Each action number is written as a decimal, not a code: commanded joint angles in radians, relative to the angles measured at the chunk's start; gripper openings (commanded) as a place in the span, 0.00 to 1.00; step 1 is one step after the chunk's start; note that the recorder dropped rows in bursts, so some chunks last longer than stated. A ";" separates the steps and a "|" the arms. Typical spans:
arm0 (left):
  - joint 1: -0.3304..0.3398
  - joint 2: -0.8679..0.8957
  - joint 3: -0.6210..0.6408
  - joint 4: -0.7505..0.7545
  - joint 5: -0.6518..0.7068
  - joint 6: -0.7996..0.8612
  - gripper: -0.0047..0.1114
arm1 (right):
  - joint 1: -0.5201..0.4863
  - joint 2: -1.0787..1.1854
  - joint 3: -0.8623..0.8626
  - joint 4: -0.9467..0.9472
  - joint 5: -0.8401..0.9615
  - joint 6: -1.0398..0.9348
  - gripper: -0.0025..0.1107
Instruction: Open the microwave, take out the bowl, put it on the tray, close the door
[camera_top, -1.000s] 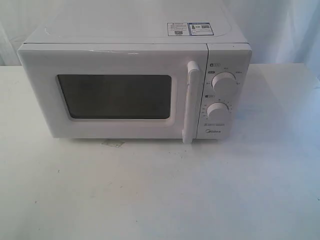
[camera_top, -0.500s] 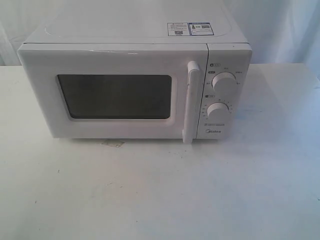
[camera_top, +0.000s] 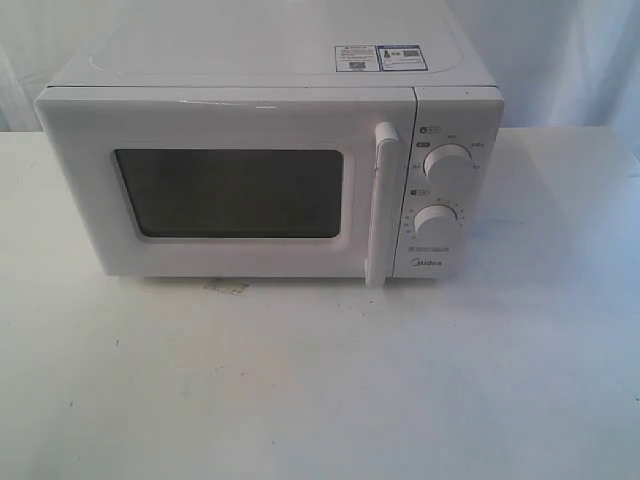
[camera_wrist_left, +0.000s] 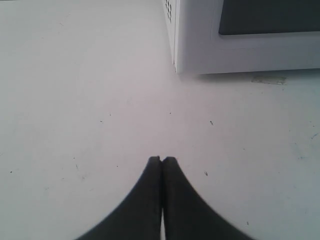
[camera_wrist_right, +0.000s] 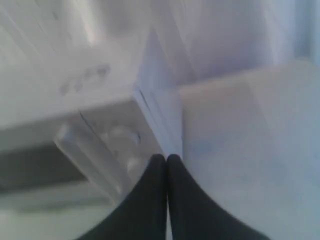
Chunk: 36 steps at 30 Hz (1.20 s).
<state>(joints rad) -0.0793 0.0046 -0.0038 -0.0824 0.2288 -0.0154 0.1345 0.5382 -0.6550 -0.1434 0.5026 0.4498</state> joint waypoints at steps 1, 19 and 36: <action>0.001 -0.005 0.004 0.001 0.003 -0.006 0.04 | 0.017 0.207 -0.029 0.253 0.159 -0.243 0.02; 0.001 -0.005 0.004 0.001 0.003 -0.006 0.04 | 0.014 0.560 0.030 1.726 0.361 -2.396 0.02; 0.001 -0.005 0.004 0.001 0.003 -0.006 0.04 | 0.014 0.756 -0.046 1.801 0.120 -2.594 0.51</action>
<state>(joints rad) -0.0793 0.0046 -0.0038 -0.0824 0.2288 -0.0154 0.1505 1.2916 -0.6876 1.6646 0.6390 -2.1177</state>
